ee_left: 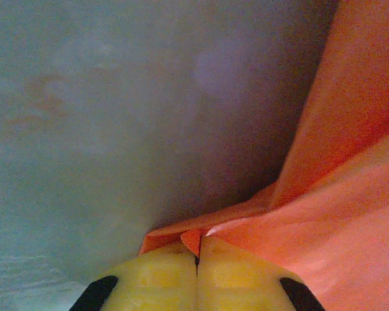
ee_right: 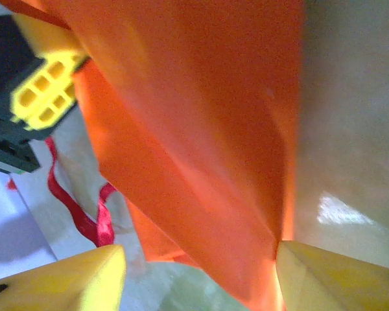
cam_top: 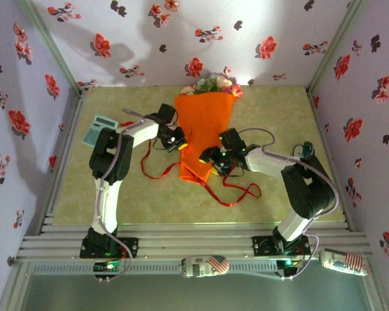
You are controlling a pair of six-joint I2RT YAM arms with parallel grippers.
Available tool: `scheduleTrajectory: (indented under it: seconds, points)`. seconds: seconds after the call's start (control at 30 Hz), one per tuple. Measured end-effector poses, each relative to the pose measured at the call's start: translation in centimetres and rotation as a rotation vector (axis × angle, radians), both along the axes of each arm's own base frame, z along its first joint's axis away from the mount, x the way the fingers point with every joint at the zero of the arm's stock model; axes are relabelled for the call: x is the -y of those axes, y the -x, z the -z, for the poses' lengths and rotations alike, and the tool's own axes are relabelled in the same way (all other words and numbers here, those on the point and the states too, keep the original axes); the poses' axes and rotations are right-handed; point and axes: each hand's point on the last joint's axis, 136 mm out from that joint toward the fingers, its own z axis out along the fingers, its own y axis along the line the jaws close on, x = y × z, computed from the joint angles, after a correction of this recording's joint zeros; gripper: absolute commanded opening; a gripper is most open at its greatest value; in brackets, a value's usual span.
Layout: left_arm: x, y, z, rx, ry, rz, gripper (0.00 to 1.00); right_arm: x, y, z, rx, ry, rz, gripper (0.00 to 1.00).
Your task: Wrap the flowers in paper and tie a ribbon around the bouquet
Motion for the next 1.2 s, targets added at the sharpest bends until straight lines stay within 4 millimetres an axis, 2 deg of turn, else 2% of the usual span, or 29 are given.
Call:
scheduleTrajectory:
  seconds: [0.2,0.4,0.53,0.8,0.97,1.13,1.2]
  points:
    - [-0.8,0.3,0.0,-0.005,-0.008,-0.011,0.04,0.1,-0.5,1.3,0.032,0.018,-0.052,0.63]
    - [-0.9,0.4,0.0,-0.008,-0.012,-0.01,0.03,2.0,0.1,1.4,0.046,0.026,-0.031,0.64]
    - [-1.0,0.4,0.1,-0.007,-0.012,-0.01,0.02,2.0,-0.2,1.3,0.062,0.021,-0.032,0.64]
    - [-1.5,0.8,0.2,-0.007,-0.018,-0.005,0.01,0.2,-2.4,2.8,0.067,-0.02,-0.044,0.61]
    - [-1.8,0.8,0.2,-0.009,-0.019,-0.01,0.01,-1.0,-4.0,2.5,0.106,-0.071,-0.037,0.6]
    - [-2.0,0.8,0.1,-0.011,-0.021,-0.014,0.0,-2.0,-5.0,2.5,0.105,-0.117,-0.017,0.54]
    - [-2.1,0.8,0.2,-0.013,-0.02,-0.016,0.0,-2.3,-5.3,2.6,0.103,-0.129,-0.007,0.47]
